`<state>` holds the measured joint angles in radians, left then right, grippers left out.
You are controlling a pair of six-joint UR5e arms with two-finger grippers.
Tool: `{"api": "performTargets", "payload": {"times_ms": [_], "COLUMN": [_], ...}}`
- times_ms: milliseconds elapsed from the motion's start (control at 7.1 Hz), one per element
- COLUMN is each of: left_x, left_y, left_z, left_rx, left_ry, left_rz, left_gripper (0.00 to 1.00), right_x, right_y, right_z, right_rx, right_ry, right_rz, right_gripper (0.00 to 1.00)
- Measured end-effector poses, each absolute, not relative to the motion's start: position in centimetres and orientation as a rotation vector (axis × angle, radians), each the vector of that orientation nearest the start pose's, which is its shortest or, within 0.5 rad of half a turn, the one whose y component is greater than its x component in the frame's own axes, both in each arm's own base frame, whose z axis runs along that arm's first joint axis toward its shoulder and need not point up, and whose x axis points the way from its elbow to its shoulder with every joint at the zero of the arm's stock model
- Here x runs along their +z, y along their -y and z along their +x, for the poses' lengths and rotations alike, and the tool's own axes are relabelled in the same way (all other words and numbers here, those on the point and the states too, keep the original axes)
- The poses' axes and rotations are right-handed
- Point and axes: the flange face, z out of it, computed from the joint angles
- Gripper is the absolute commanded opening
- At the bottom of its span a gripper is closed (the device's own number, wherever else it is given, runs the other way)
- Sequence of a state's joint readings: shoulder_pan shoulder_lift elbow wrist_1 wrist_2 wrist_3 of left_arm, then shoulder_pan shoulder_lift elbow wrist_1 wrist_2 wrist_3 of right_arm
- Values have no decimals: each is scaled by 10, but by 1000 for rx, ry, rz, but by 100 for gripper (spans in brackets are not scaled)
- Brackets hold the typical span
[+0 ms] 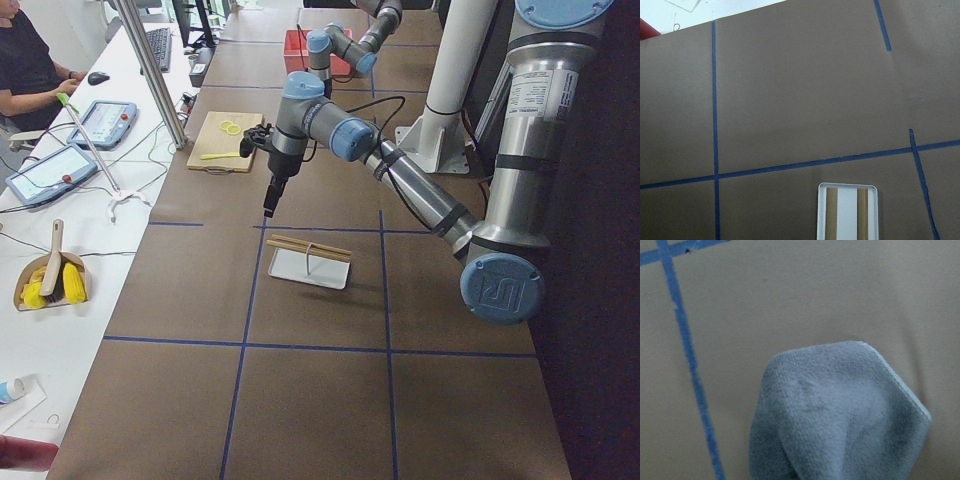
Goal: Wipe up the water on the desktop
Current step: 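Wipe the table with the cloth in the right gripper, sliding it back and forth, then carry the cloth with the right gripper into the pink bin and release it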
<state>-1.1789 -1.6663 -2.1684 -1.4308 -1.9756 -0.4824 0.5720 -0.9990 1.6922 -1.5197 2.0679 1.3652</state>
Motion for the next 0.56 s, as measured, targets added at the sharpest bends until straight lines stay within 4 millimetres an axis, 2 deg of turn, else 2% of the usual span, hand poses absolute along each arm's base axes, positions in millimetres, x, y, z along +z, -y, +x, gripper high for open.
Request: {"api": "performTargets", "payload": {"times_ms": [282,423,563], "left_x": [362,362,362], "left_y": [475,476,476], "left_z": [93,92,91], "left_rx": [22,21,18], "left_ry": [-586,-585,-584], "left_rz": [327,327,327], "left_gripper": [100,100,100], "right_x": [316,323,320], "right_y": [426,433,442], "right_z": [-433,-389,-329], "right_rx": [117,139,187], "right_ry": [838,846,861], "right_rz": [-115,-100,-77], "right_gripper": [0,0,0]}}
